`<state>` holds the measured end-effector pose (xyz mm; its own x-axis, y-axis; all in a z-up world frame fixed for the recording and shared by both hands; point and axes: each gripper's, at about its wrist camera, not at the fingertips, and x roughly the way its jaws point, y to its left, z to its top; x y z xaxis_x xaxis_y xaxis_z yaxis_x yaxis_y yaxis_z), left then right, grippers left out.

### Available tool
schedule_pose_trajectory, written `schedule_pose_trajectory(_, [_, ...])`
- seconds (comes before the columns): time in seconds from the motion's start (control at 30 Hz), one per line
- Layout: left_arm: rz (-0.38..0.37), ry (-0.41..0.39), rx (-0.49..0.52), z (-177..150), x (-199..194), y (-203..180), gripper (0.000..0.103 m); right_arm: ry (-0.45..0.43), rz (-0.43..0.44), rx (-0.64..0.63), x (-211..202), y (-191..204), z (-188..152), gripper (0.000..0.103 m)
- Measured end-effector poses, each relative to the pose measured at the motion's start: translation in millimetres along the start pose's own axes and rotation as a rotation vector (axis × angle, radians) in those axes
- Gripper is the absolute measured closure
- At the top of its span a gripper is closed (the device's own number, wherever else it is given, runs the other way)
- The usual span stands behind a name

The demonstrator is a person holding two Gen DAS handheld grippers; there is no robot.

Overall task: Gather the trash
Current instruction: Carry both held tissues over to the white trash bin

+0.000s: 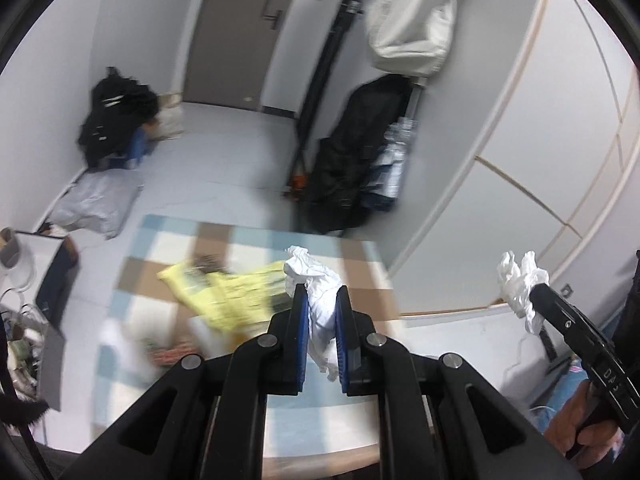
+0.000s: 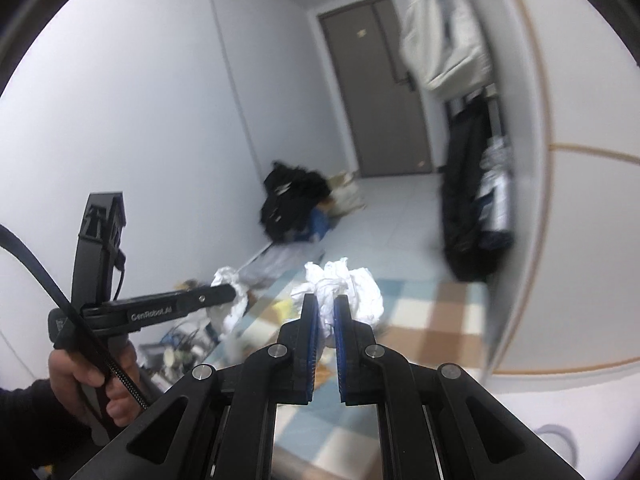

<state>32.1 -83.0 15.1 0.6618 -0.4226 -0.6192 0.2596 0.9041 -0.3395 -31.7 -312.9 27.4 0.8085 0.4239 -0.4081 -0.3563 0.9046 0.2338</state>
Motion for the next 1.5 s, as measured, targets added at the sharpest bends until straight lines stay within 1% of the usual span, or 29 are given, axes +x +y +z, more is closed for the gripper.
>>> schedule_pose_trajectory(0.1, [-0.054, 0.007, 0.060, 8.3, 14.1, -39.3, 0.095, -0.034, -0.071, 0.027, -26.2, -31.5, 7.1, 0.096])
schedule_pose_trajectory(0.17, [-0.082, 0.016, 0.093, 10.9, 22.9, -61.0, 0.095, -0.033, -0.159, 0.041, -42.9, -53.8, 8.5, 0.095])
schedule_pose_trajectory(0.27, [-0.136, 0.057, 0.135, 12.7, 46.8, -97.9, 0.095, -0.040, -0.232, 0.080, -64.4, -84.0, 6.5, 0.096])
schedule_pose_trajectory(0.37, [-0.181, 0.102, 0.178, 9.4, 70.8, -129.5, 0.095, -0.043, -0.289, 0.149, -81.9, -120.6, -0.9, 0.096])
schedule_pose_trajectory(0.5, [-0.243, 0.180, 0.232, -0.3, 104.3, -165.3, 0.095, -0.029, -0.364, 0.227, -95.2, -167.0, -20.2, 0.096])
schedule_pose_trajectory(0.6, [-0.282, 0.263, 0.263, -10.4, 135.8, -191.0, 0.095, 0.013, -0.402, 0.313, -98.2, -205.1, -41.5, 0.095])
schedule_pose_trajectory(0.63, [-0.283, 0.296, 0.272, -16.1, 150.2, -199.5, 0.095, 0.030, -0.413, 0.345, -98.0, -217.6, -49.8, 0.095])
schedule_pose_trajectory(0.8, [-0.312, 0.442, 0.369, -45.9, 204.4, -235.4, 0.095, 0.114, -0.426, 0.496, -90.1, -269.0, -97.3, 0.096])
schedule_pose_trajectory(0.87, [-0.322, 0.513, 0.393, -62.6, 226.8, -246.3, 0.095, 0.152, -0.431, 0.560, -82.4, -289.4, -121.1, 0.095])
schedule_pose_trajectory(0.9, [-0.325, 0.564, 0.402, -72.4, 241.5, -250.6, 0.095, 0.167, -0.428, 0.582, -83.5, -298.3, -133.4, 0.095])
schedule_pose_trajectory(1.0, [-0.330, 0.668, 0.440, -99.0, 267.3, -263.8, 0.095, 0.222, -0.403, 0.664, -68.8, -320.0, -165.9, 0.095])
schedule_pose_trajectory(1.07, [-0.320, 0.707, 0.463, -111.6, 281.5, -271.9, 0.095, 0.253, -0.401, 0.696, -59.5, -330.4, -185.3, 0.095])
schedule_pose_trajectory(1.1, [-0.319, 0.727, 0.466, -117.4, 288.6, -274.3, 0.095, 0.278, -0.398, 0.718, -52.9, -336.8, -196.8, 0.095])
schedule_pose_trajectory(1.13, [-0.321, 0.767, 0.465, -126.1, 299.4, -275.5, 0.095, 0.291, -0.392, 0.738, -48.7, -340.0, -205.8, 0.095])
schedule_pose_trajectory(1.23, [-0.314, 0.843, 0.451, -138.8, 320.2, -274.8, 0.095, 0.338, -0.377, 0.799, -35.9, -351.1, -234.9, 0.094])
schedule_pose_trajectory(1.33, [-0.303, 0.901, 0.434, -151.2, 337.4, -275.9, 0.095, 0.400, -0.371, 0.826, -16.6, -355.5, -254.9, 0.092])
schedule_pose_trajectory(1.5, [-0.282, 0.961, 0.404, -160.4, 355.3, -276.3, 0.095, 0.477, -0.343, 0.850, 4.8, -357.8, -280.0, 0.092])
